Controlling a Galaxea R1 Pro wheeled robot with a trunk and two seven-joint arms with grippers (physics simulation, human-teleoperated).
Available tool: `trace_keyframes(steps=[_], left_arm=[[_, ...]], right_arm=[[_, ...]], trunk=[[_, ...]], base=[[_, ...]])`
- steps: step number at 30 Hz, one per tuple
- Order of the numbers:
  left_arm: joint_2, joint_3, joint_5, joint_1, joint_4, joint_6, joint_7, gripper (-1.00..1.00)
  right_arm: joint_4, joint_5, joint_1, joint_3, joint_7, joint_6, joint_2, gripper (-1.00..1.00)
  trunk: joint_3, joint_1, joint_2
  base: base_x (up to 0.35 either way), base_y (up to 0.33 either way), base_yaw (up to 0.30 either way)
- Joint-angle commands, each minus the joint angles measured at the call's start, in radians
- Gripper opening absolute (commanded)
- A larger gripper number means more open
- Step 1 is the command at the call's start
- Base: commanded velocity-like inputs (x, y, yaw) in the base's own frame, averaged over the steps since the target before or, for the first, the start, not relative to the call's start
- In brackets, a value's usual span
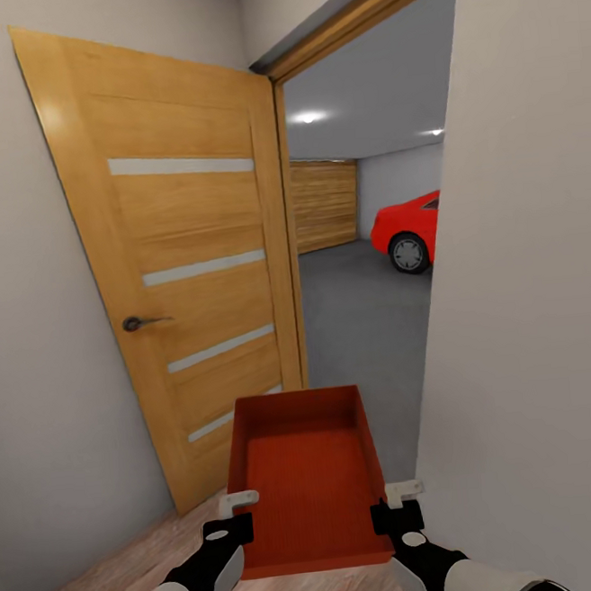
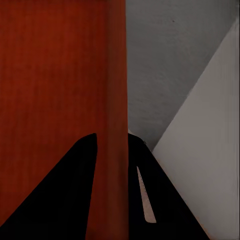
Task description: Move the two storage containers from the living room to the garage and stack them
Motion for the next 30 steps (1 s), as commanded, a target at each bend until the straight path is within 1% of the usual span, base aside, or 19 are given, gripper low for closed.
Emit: trace_keyframes(steps=[1,9,20,30], left_arm=[[0.067,0.030,0.062,0.000,-0.001,0.002,0.004,-1.00],[0.067,0.030,0.062,0.000,-0.001,0.002,0.007,-1.00],[0.067,0.030,0.063,0.000,-0.001,0.002,0.005,-1.00],[0.066,0.030,0.063,0.000,-0.001,0.002,0.005,-1.00]], right_arm=[[-0.004,0.015,-0.001,-0.074,0.003,-0.015,-0.008,-1.00],[-0.004,0.015,-0.001,-0.074,0.003,-0.014,-0.008,-1.00],[-0.004,0.015,-0.001,-0.074,0.003,-0.014,-0.008,-1.00],[-0.004,0.015,-0.001,-0.074,0.002,-0.014,-0.008,-1.00]], trunk=[[-0.001,0.000,-0.001],[-0.001,0.000,-0.001],[-0.001,0.000,-0.001],[-0.001,0.000,-0.001]], base=[[0.027,0.023,-0.282],[0.044,0.046,-0.255],[0.199,0.232,-0.034],[0.211,0.245,-0.249]])
